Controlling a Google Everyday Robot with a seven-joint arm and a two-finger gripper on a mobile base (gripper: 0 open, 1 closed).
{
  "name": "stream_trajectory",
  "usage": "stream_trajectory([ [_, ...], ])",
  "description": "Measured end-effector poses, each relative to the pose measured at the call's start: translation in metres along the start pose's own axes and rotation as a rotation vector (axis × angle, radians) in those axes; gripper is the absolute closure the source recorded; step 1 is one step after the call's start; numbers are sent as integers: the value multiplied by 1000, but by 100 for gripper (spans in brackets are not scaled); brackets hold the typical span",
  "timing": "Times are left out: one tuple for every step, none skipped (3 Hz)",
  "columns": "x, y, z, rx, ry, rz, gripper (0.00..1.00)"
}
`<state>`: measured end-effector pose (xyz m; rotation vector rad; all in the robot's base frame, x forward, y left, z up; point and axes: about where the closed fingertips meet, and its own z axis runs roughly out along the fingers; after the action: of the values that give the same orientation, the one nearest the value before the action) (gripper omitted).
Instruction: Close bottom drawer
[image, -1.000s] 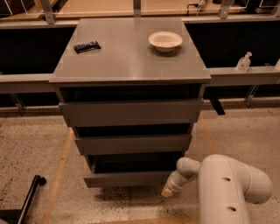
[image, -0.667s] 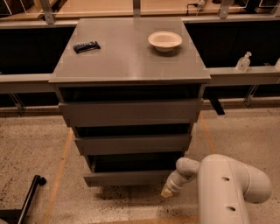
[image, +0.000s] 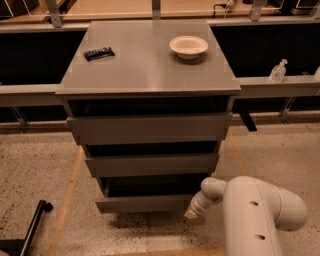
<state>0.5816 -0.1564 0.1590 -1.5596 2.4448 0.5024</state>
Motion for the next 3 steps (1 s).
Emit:
stream_trajectory([
  [-13,-48,-4,97,-30,-34,100],
  [-13,-47,-3,97,-30,-34,100],
  [-13,-46,-1,93,-29,-35,82],
])
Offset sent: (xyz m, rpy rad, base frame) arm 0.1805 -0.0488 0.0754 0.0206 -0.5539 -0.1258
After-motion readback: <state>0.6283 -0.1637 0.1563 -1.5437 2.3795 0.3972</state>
